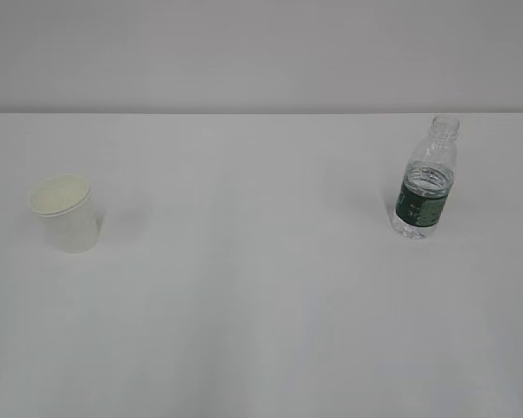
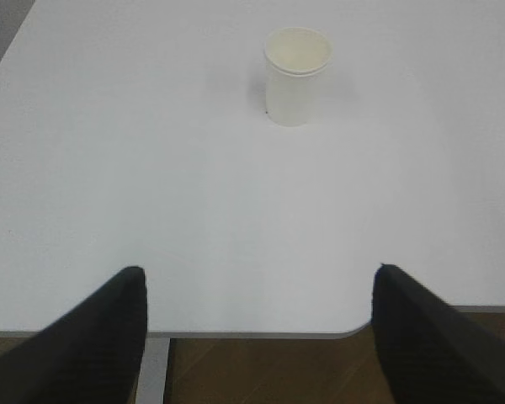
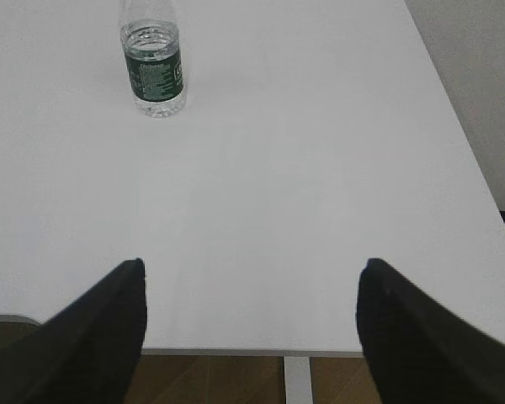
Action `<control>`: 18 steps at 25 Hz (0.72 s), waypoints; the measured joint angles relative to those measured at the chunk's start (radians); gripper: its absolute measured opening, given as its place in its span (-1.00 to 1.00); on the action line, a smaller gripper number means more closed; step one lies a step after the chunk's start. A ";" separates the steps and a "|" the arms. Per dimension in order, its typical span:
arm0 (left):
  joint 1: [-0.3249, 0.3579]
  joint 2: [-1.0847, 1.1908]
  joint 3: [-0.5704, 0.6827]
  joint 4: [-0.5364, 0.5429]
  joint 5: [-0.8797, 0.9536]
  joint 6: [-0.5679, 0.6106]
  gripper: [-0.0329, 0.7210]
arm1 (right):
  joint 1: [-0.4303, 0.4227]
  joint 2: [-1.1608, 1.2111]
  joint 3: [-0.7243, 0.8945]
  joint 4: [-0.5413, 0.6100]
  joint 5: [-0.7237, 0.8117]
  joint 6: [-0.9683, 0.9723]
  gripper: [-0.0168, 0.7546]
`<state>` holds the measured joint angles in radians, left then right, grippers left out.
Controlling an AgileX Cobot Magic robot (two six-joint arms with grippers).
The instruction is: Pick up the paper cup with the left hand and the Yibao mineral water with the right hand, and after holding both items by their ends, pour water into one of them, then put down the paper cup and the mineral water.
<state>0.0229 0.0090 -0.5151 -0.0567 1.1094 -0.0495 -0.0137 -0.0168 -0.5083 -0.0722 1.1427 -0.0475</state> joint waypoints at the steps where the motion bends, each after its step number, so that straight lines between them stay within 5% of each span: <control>1: 0.000 0.000 0.000 0.000 0.000 0.000 0.66 | 0.000 0.000 0.000 0.000 0.000 0.000 0.57; 18: 0.000 0.002 -0.024 0.000 -0.041 0.000 0.59 | 0.000 0.000 -0.018 0.015 -0.107 0.000 0.57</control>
<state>0.0229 0.0111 -0.5389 -0.0567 1.0685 -0.0495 -0.0137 -0.0168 -0.5263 -0.0568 1.0360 -0.0475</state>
